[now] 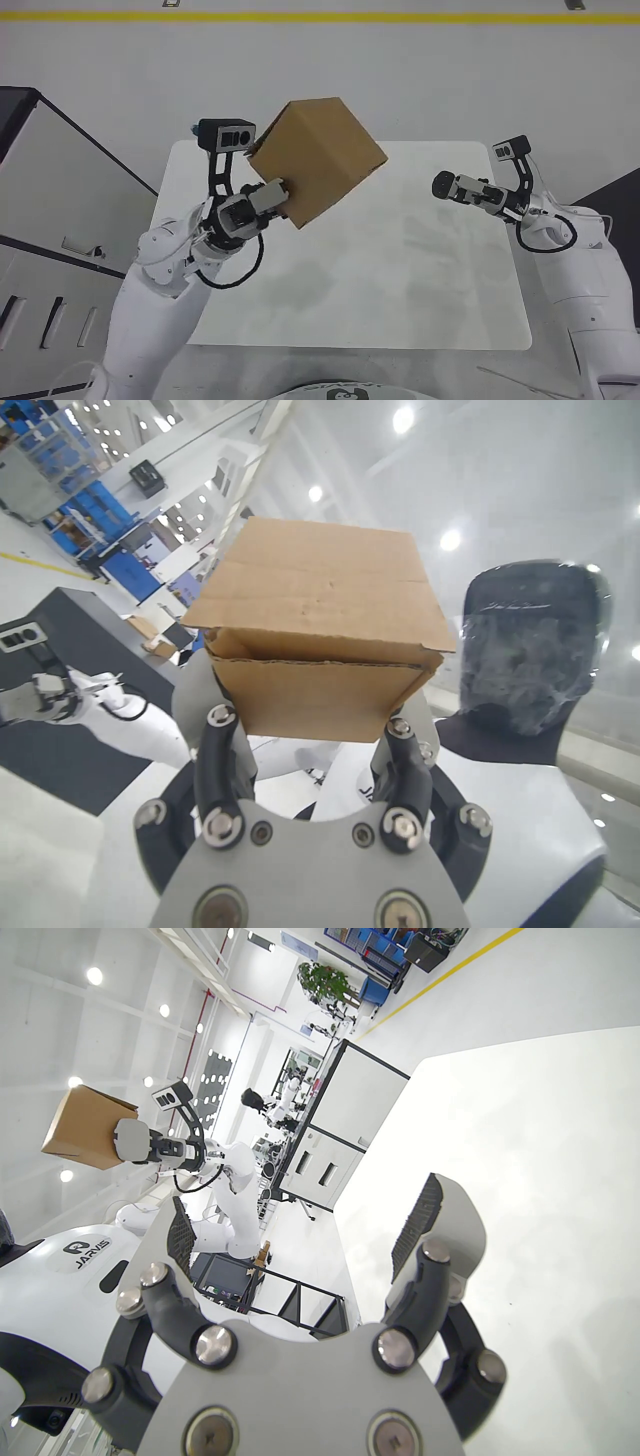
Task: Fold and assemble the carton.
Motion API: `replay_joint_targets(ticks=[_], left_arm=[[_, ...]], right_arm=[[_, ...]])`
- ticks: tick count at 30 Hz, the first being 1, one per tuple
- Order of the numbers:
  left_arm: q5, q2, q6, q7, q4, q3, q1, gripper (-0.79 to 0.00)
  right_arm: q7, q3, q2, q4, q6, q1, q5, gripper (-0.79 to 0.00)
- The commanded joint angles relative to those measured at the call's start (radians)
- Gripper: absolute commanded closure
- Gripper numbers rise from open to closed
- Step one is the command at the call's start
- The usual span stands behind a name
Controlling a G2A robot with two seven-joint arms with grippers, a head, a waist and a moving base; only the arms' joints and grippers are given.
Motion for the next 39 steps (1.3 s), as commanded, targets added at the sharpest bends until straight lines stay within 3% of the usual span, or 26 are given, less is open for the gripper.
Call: replay_joint_targets(ticks=[1, 12, 15, 18, 22, 25, 33, 39], left_arm=[[-0.042, -0.002, -0.019, -0.007, 0.009, 0.004, -0.001, 0.000], [-0.041, -0.002, -0.028, -0.049, 0.026, 0.000, -0.009, 0.000], [0.113, 0.003, -0.009, -0.003, 0.027, -0.044, -0.017, 0.000], [0.313, 0.011, 0.061, 0.042, 0.001, -0.092, -0.025, 0.000], [0.549, 0.024, 0.239, 0.036, -0.067, -0.133, -0.033, 0.000], [0.586, 0.028, 0.271, 0.033, -0.100, -0.145, -0.046, 0.000], [0.603, 0.030, 0.269, 0.011, -0.106, -0.141, -0.047, 0.000], [0.793, 0.040, 0.099, -0.014, -0.128, -0.146, -0.094, 0.000]], right_arm=[[0.000, 0.000, 0.000, 0.000, 0.000, 0.000, 0.000, -0.785], [0.000, 0.000, 0.000, 0.000, 0.000, 0.000, 0.000, -0.785], [0.000, 0.000, 0.000, 0.000, 0.000, 0.000, 0.000, -0.785], [0.000, 0.000, 0.000, 0.000, 0.000, 0.000, 0.000, -0.785], [0.000, 0.000, 0.000, 0.000, 0.000, 0.000, 0.000, -0.785], [0.000, 0.000, 0.000, 0.000, 0.000, 0.000, 0.000, -0.785], [0.000, 0.000, 0.000, 0.000, 0.000, 0.000, 0.000, -0.785], [0.000, 0.000, 0.000, 0.000, 0.000, 0.000, 0.000, -0.785]])
